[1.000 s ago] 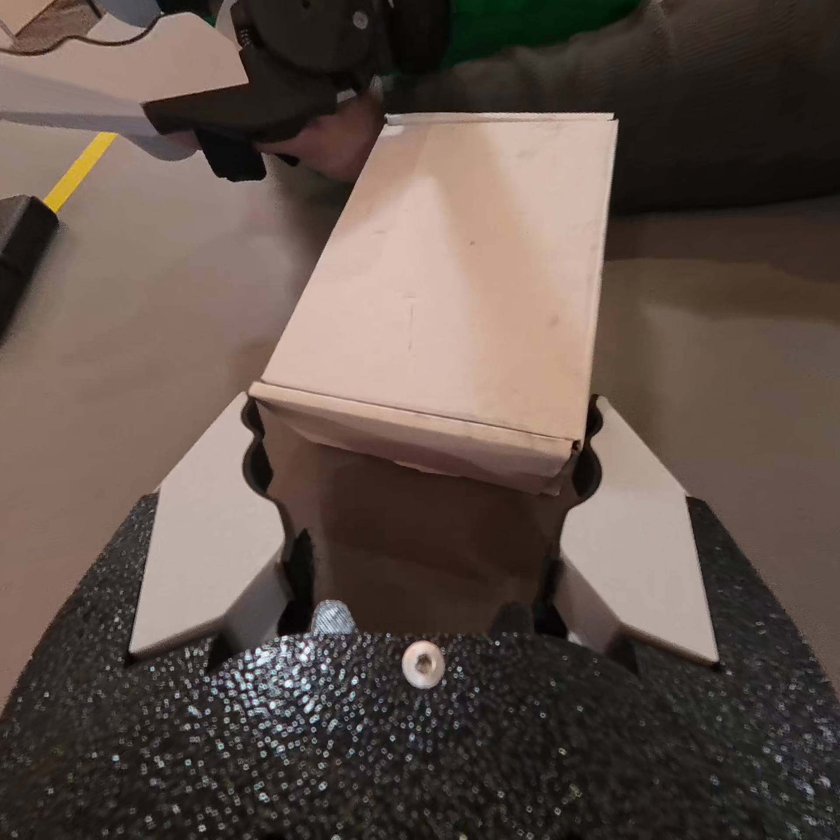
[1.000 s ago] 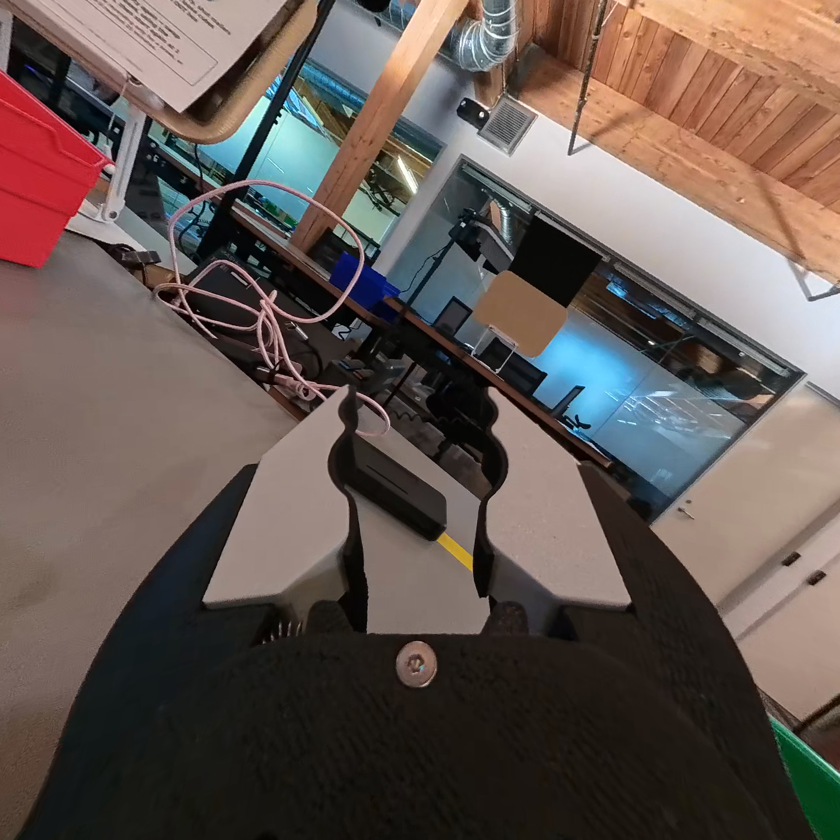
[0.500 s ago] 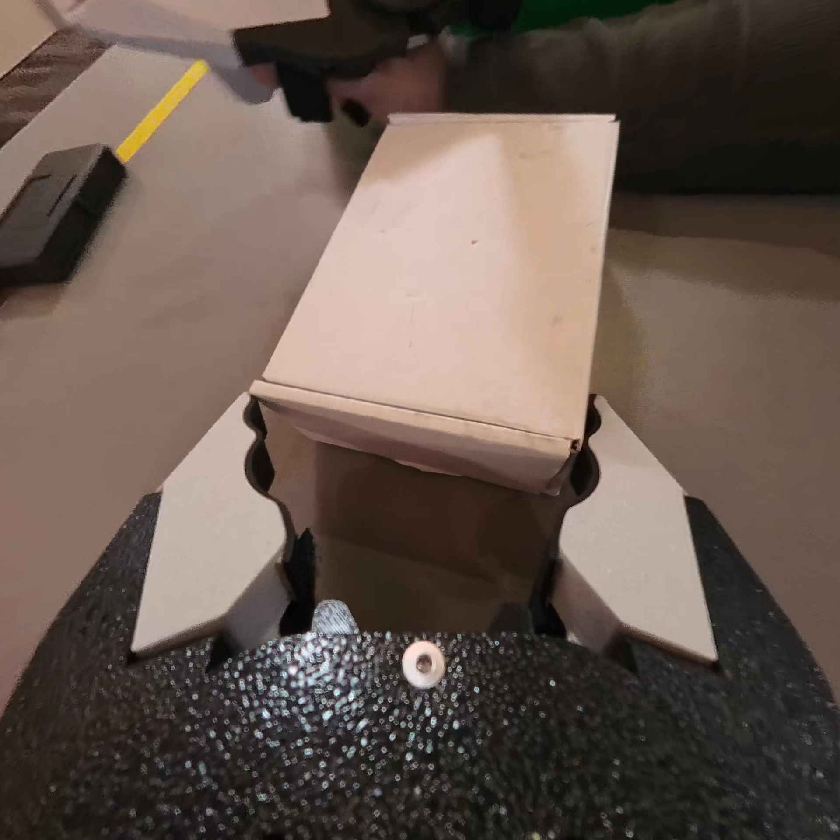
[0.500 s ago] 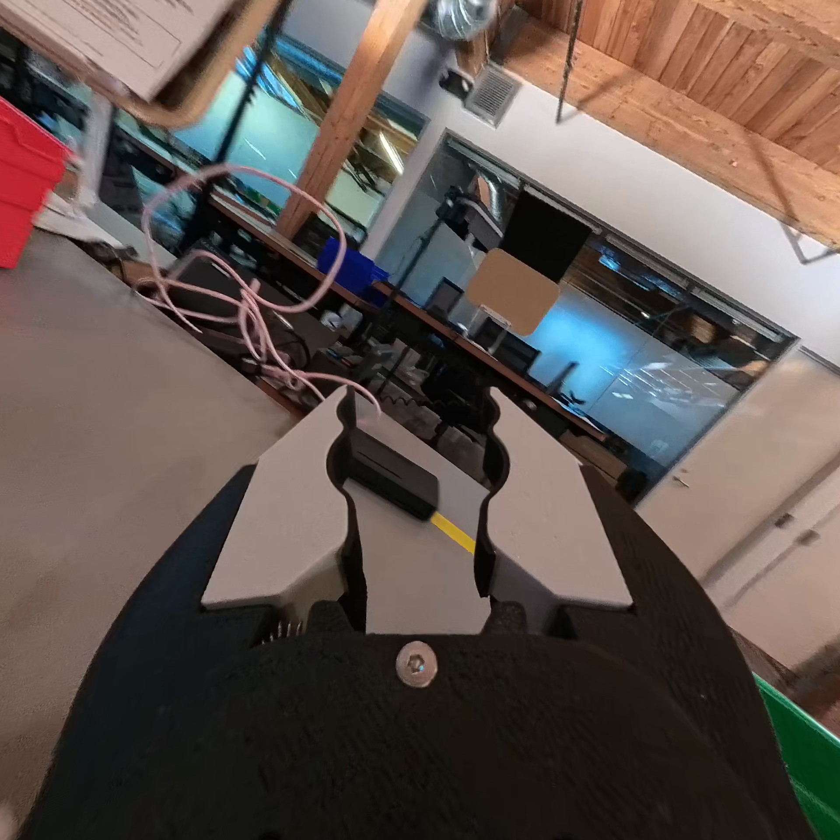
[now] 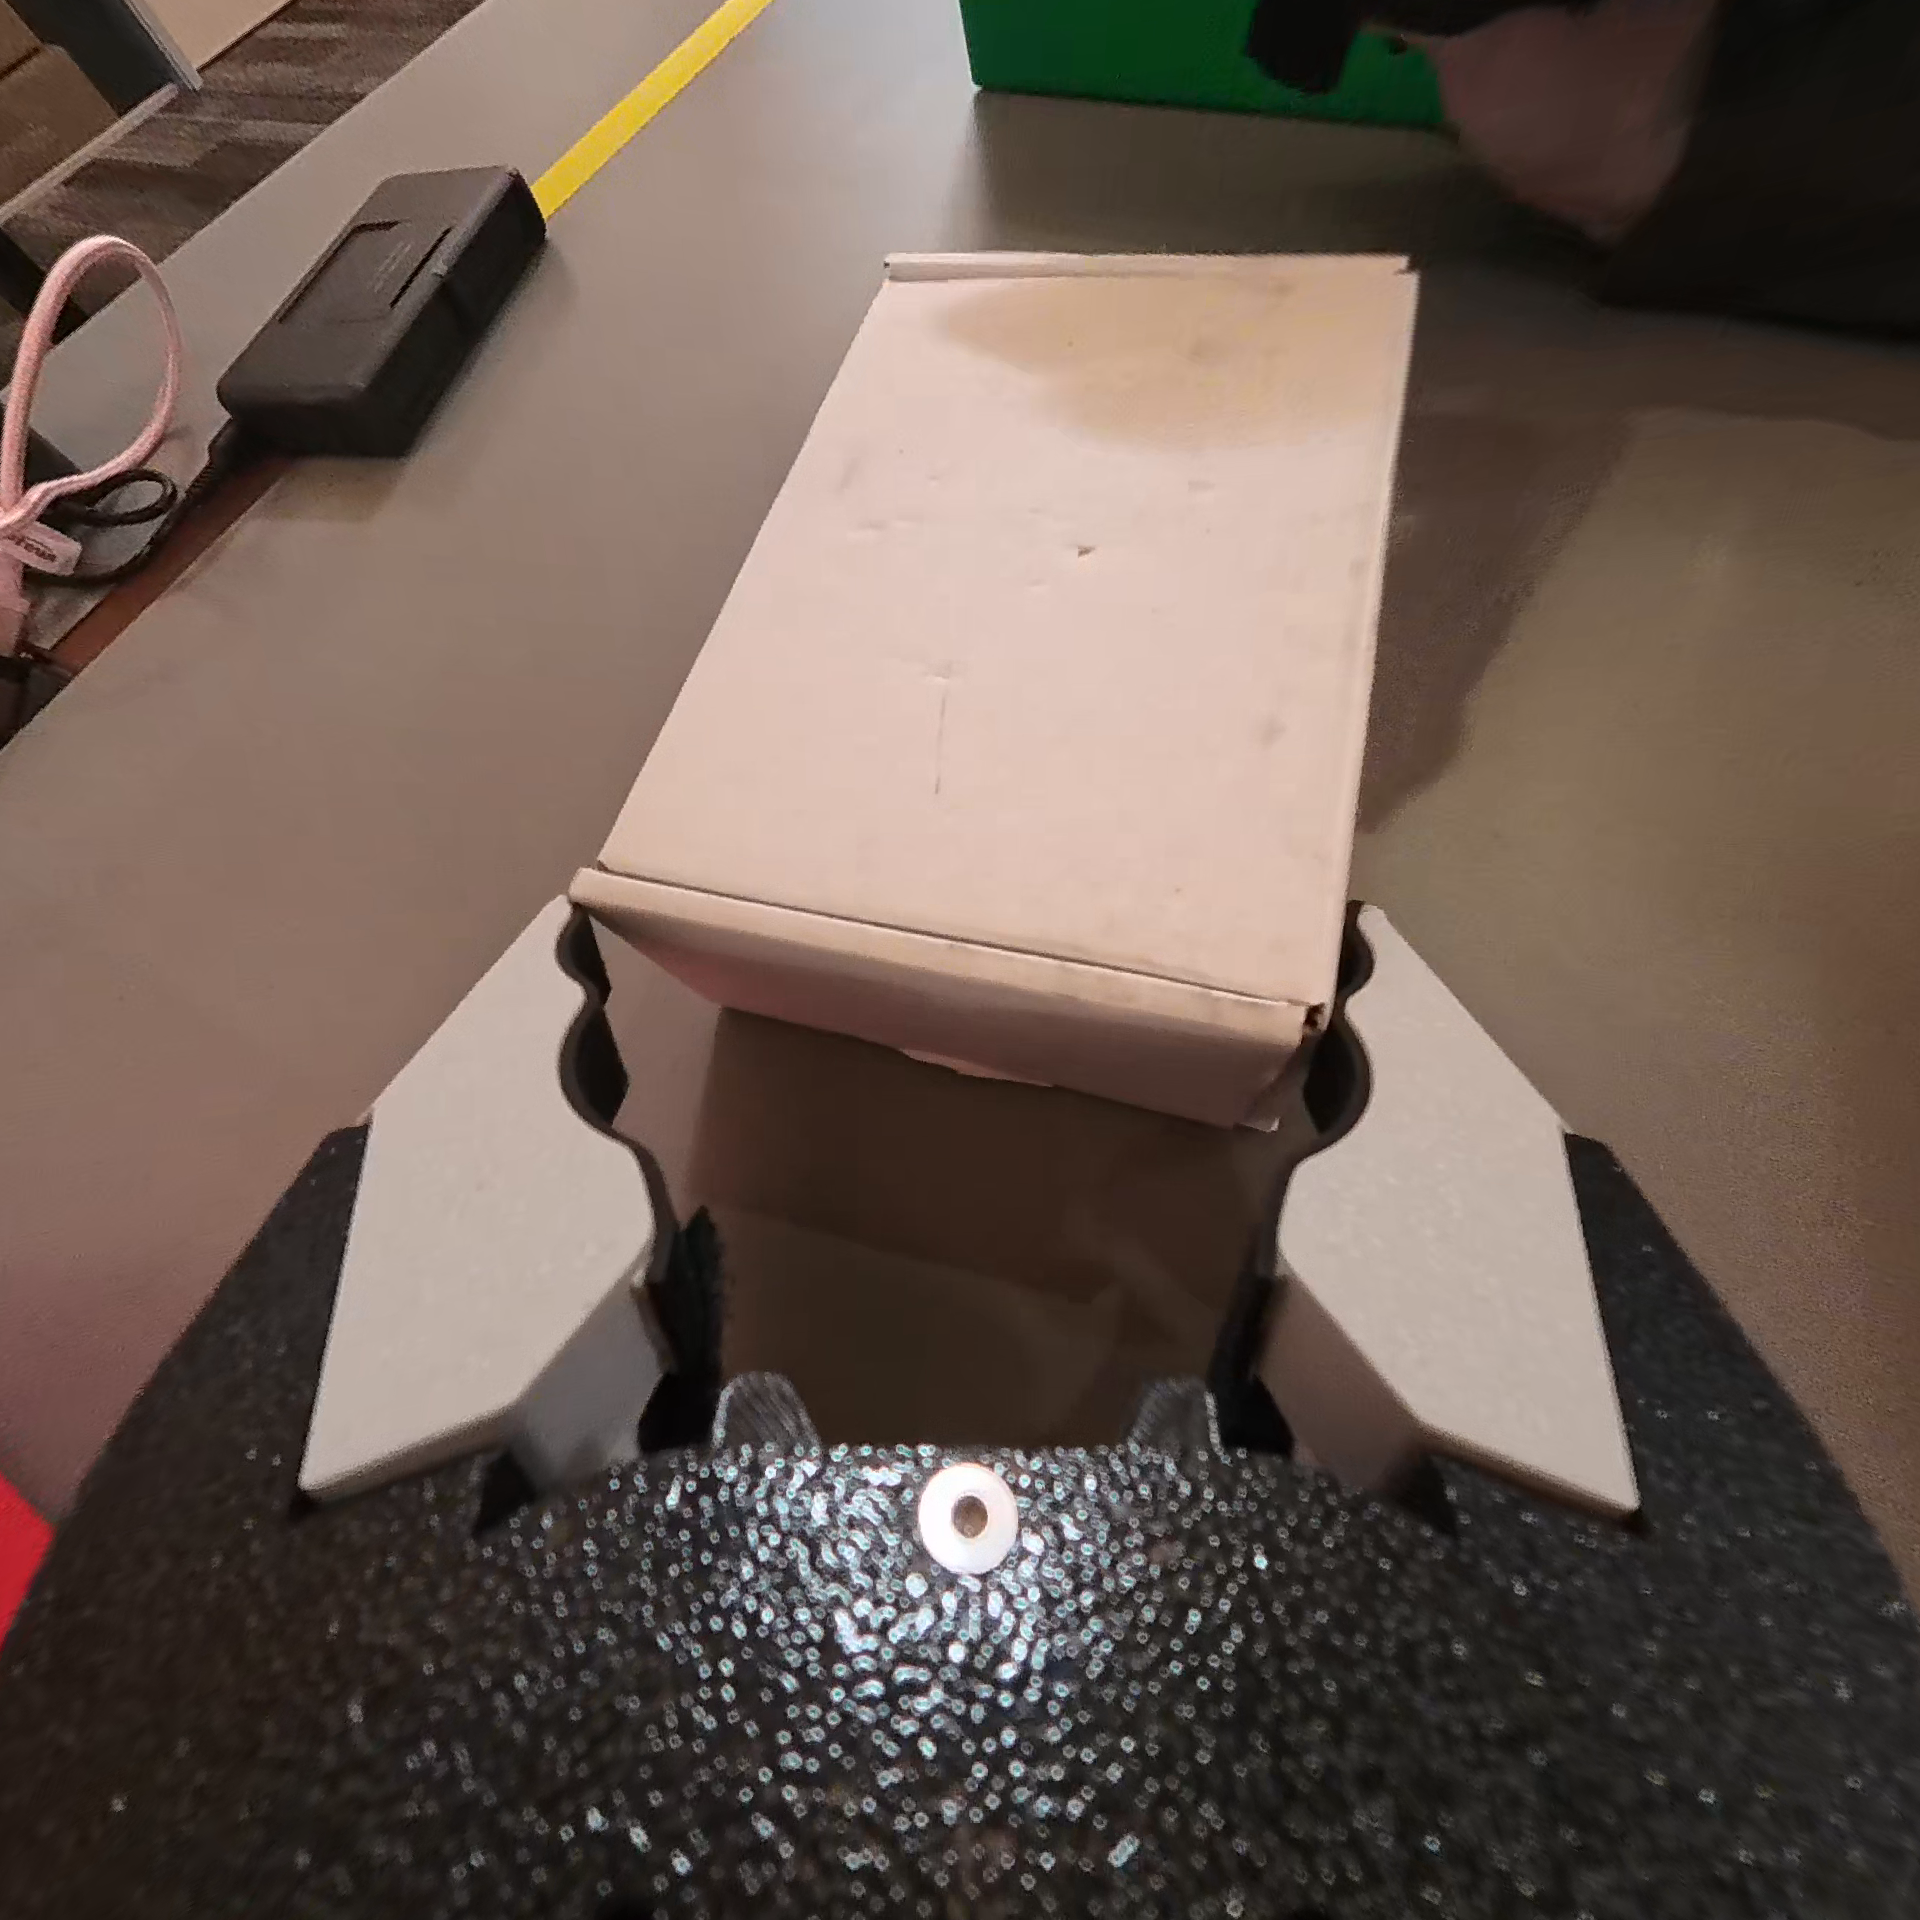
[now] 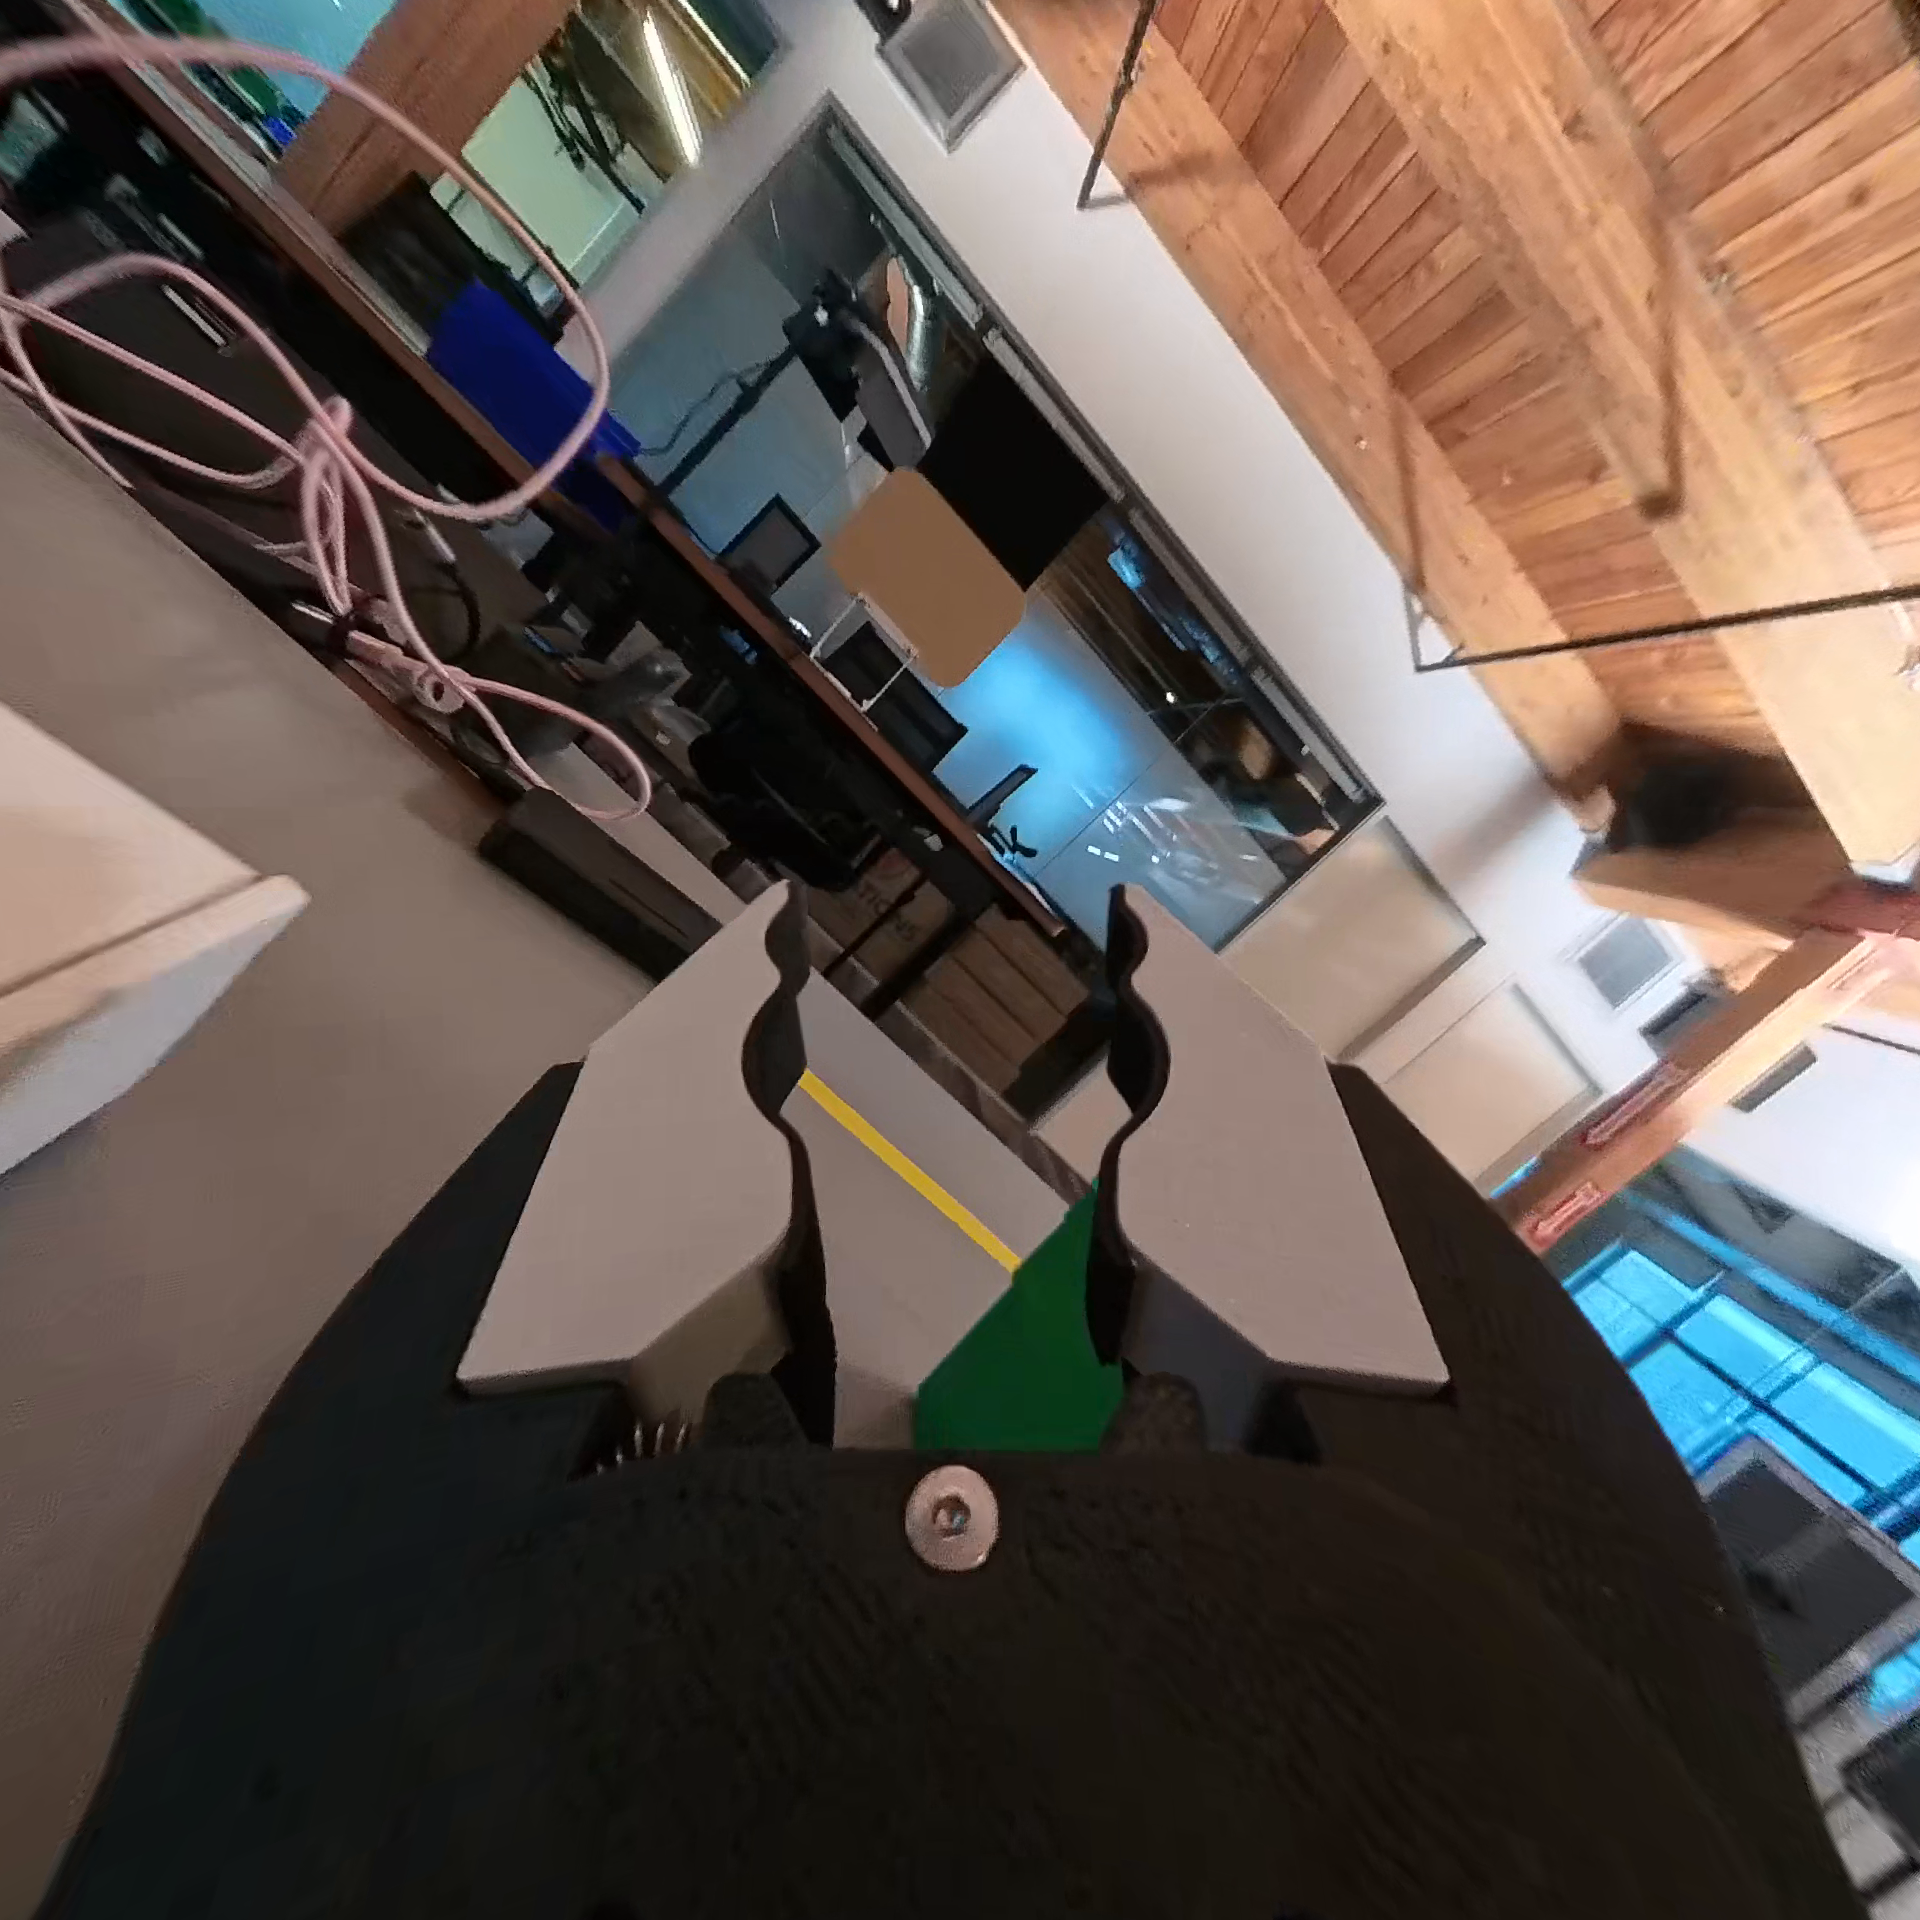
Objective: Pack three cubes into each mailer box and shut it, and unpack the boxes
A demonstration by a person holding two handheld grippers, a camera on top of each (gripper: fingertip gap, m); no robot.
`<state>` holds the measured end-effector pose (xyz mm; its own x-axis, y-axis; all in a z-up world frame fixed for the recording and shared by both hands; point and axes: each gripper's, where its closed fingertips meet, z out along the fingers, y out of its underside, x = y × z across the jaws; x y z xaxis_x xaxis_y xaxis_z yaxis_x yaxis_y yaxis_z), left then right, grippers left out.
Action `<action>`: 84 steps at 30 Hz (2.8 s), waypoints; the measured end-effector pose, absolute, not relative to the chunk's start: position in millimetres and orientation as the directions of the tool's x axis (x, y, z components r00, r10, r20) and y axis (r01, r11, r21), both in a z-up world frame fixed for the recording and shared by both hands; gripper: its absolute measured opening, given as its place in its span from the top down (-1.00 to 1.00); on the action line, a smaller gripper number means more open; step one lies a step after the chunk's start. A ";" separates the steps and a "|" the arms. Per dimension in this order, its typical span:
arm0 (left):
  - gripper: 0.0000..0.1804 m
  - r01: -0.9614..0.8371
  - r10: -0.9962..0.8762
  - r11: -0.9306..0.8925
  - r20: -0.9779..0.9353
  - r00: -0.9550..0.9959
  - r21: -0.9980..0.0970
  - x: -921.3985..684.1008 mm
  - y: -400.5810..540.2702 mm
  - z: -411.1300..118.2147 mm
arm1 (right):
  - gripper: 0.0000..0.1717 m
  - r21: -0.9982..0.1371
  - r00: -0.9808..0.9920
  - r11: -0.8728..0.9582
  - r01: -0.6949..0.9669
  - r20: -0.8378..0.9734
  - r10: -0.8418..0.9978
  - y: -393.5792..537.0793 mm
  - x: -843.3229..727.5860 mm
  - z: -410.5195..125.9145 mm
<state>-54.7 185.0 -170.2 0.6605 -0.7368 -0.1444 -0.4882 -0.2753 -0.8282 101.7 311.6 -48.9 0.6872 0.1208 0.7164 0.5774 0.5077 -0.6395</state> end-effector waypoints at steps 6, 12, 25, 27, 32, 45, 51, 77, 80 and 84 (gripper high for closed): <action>-0.48 -0.451 -0.736 -0.300 -0.098 0.670 -0.841 -54.2 185.7 -168.1 | 0.32 -0.420 0.507 0.718 0.555 0.855 0.109 234.6 74.1 -44.8; -0.48 -0.379 -0.720 -0.347 -0.015 0.694 -0.858 -52.8 187.5 -164.2 | -0.08 -0.263 0.049 0.907 0.330 0.964 0.262 143.9 4.7 -100.6; -0.44 -0.366 -0.722 -0.327 -0.019 0.691 -0.871 -50.2 187.6 -160.2 | 0.31 -0.012 -0.177 0.807 0.590 0.974 0.144 183.5 6.5 -150.4; -0.47 -0.387 -0.731 -0.273 -0.071 0.678 -0.881 -48.4 186.6 -156.7 | 0.31 -0.020 -0.158 0.773 0.634 0.975 0.155 194.0 11.2 -148.6; -0.56 -0.571 -0.625 0.095 -0.496 0.603 -0.815 -43.8 191.0 -133.2 | 0.31 -0.170 -0.069 0.748 0.642 0.958 0.277 198.9 18.3 -139.1; 0.23 -0.848 -0.318 0.376 -0.912 0.261 -0.374 -26.3 182.6 -133.3 | 0.32 -0.238 -0.090 0.827 0.510 0.941 0.327 175.1 19.2 -134.2; 0.24 -0.743 -0.504 0.206 -0.719 0.478 -0.638 -32.7 186.3 -130.6 | 0.36 -0.320 0.059 0.841 0.437 0.943 0.329 171.0 23.4 -102.8; 0.26 -0.708 -0.554 0.110 -0.635 0.539 -0.697 -40.0 186.3 -127.6 | 0.38 -0.123 0.167 0.875 0.467 0.985 0.049 165.6 27.2 -73.3; 0.26 -0.701 -0.555 0.104 -0.626 0.548 -0.705 -41.3 186.8 -127.1 | 0.38 -0.117 0.197 0.872 0.476 0.980 0.024 164.8 27.4 -66.7; 0.26 -0.693 -0.559 0.095 -0.614 0.557 -0.715 -42.5 186.9 -126.8 | 0.35 -0.116 0.219 0.869 0.481 0.976 0.009 165.2 26.4 -63.9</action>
<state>-42.5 186.9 -126.8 0.5572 -0.5589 -0.6141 -0.6929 0.0945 -0.7148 26.4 165.2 -63.9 0.2188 0.0087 0.9757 0.4814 0.8688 -0.1157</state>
